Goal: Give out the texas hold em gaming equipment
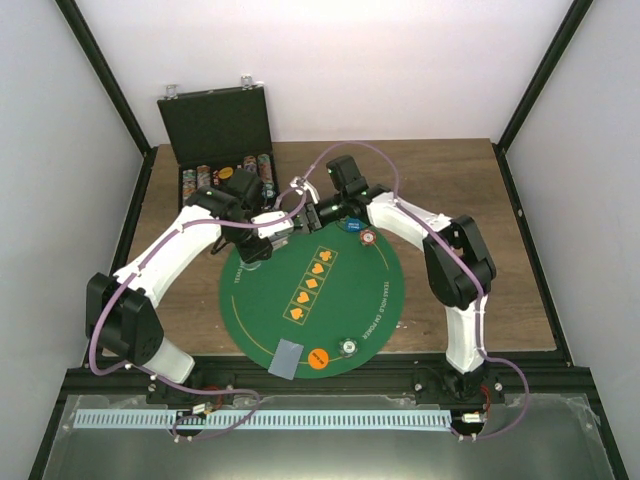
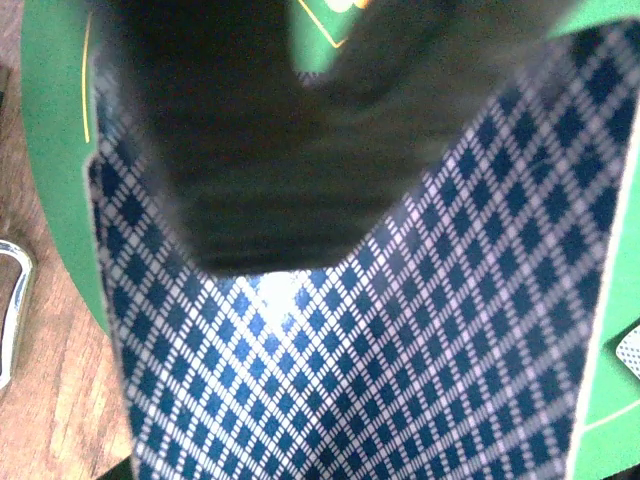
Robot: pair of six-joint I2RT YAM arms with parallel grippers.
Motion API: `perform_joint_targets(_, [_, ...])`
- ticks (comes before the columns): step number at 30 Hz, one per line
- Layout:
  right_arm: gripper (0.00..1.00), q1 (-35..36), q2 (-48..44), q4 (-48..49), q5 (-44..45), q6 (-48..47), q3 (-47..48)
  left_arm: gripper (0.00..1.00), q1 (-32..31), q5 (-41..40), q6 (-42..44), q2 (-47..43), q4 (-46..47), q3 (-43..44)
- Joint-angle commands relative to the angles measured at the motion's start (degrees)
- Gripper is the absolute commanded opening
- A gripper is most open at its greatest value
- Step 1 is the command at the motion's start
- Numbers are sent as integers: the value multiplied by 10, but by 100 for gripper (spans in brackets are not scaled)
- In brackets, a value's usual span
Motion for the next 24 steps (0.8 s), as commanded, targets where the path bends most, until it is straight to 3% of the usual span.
perform_joint_targets(1, [59, 20, 25, -9, -10, -3, 53, 40, -1, 1, 4, -2, 7, 1])
perform_joint_targets(8, [34, 17, -4, -19, 39, -9, 35, 40, 1, -1, 7, -6, 9, -4])
perform_joint_targets(16, [28, 10, -38, -39, 73, -10, 17, 40, 1, -3, 8, -5, 11, -11])
perform_joint_targets(24, [10, 10, -44, -52, 71, -14, 19, 40, 2, -4, 7, -6, 11, -11])
